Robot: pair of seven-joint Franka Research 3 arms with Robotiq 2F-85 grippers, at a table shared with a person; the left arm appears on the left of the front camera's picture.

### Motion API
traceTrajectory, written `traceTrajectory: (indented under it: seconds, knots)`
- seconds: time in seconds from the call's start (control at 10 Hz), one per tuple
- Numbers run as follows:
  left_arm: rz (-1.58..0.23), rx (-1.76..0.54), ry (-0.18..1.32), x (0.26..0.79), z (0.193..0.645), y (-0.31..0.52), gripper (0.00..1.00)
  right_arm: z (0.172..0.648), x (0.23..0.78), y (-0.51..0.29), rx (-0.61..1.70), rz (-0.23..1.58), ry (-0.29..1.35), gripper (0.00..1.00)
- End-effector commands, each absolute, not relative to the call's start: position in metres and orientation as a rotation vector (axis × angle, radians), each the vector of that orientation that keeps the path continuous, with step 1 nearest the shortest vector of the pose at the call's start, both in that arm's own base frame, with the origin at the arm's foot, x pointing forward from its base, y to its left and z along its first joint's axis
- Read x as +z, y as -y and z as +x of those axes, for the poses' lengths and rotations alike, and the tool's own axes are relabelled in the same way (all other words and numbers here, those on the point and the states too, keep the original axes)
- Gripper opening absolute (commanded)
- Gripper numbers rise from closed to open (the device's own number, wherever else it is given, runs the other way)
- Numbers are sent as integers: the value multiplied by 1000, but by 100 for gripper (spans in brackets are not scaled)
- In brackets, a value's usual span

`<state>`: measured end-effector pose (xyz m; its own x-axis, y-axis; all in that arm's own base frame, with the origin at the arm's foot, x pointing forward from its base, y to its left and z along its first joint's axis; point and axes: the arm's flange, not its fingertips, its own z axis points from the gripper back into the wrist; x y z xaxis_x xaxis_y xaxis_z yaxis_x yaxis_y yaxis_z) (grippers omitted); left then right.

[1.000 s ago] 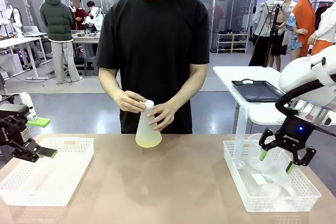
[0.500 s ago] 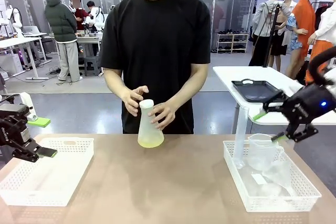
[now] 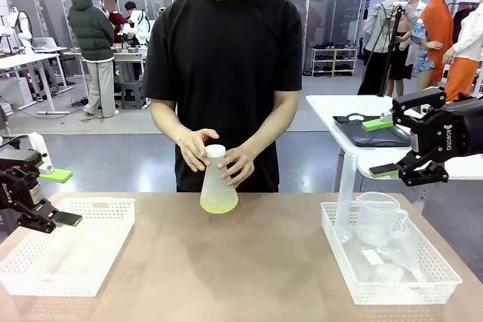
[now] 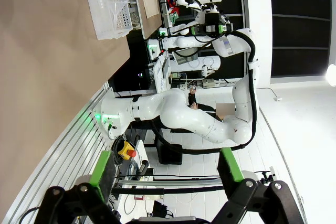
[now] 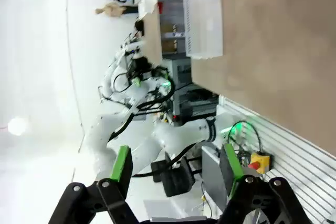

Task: Prepare the solutions needed for the experiment.
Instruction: When the human places the Big flask in the center of the table, pick up the Big flask and place it in the left Organizing basket.

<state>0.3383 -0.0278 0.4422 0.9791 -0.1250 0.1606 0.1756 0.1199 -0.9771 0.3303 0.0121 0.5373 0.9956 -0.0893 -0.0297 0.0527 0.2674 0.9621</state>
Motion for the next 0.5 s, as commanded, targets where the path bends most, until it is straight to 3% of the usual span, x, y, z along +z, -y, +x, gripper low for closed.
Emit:
traceTrajectory:
  seconds: [0.0, 0.4]
  knots:
    - [-1438, -233, 40, 443, 337, 26, 100, 331, 529, -9, -79, 1328, 24, 85]
    - [-1438, -233, 40, 443, 337, 26, 100, 328, 533, -10, -91, 1331, 8, 85]
